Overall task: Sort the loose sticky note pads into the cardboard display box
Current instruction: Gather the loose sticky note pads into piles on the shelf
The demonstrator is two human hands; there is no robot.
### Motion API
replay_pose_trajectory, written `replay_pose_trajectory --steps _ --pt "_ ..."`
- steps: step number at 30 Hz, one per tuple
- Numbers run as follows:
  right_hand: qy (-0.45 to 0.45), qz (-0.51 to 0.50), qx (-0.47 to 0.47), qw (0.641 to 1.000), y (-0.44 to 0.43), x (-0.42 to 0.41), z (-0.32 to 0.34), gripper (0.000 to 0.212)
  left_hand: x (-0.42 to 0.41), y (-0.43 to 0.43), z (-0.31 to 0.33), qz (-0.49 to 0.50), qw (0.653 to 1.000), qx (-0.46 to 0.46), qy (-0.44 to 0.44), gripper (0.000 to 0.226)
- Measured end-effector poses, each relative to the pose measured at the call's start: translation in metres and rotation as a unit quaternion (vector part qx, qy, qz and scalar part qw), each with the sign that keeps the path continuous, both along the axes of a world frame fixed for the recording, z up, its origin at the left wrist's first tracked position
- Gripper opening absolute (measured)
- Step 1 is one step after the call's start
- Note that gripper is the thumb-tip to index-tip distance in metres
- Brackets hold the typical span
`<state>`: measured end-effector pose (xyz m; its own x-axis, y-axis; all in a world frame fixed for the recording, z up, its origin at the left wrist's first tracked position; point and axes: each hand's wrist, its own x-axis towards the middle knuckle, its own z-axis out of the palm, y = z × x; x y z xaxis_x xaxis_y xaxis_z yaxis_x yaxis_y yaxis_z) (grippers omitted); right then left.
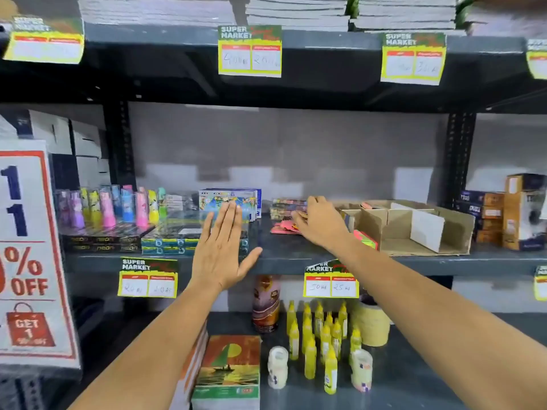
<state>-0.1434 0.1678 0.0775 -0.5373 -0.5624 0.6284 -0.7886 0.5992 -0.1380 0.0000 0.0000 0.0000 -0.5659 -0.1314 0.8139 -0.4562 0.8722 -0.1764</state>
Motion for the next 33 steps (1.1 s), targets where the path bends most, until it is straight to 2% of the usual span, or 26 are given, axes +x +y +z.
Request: replay_pose_trajectory --steps 3,6,8,13,19,24,28,33 --pt "-0.024 -0.028 0.037 0.999 -0.008 -0.005 -0.004 0.050 -0.001 -0.003 -0.003 -0.004 1.000 -0.019 0.018 0.083" --pt "-0.089 -0.063 0.096 0.989 -0.014 -0.012 -0.009 0.054 -0.004 -0.004 -0.006 -0.013 0.999 -0.042 0.028 0.078" --pt "-0.092 -0.076 0.113 0.986 -0.019 -0.015 -0.012 0.053 -0.003 -0.005 -0.006 -0.012 0.997 -0.060 0.037 0.078" --pt "-0.056 -0.097 0.063 0.992 -0.023 -0.019 -0.014 0.050 -0.003 -0.003 -0.005 -0.007 0.998 -0.054 0.034 0.077" --pt "-0.108 -0.090 -0.002 0.990 -0.031 -0.019 -0.015 0.055 -0.002 -0.002 -0.006 0.001 0.999 -0.045 0.029 0.074" --pt "-0.145 -0.078 -0.043 0.985 -0.034 -0.017 -0.011 0.047 -0.003 -0.003 -0.007 0.015 0.999 -0.030 0.005 0.070" --pt "-0.156 -0.062 -0.048 0.985 -0.031 -0.017 -0.011 0.037 -0.003 -0.002 -0.007 0.015 0.999 -0.034 0.009 0.066" --pt "-0.157 -0.075 -0.048 0.984 -0.028 -0.018 -0.014 0.047 -0.002 -0.001 -0.007 0.012 0.999 -0.032 0.015 0.062"
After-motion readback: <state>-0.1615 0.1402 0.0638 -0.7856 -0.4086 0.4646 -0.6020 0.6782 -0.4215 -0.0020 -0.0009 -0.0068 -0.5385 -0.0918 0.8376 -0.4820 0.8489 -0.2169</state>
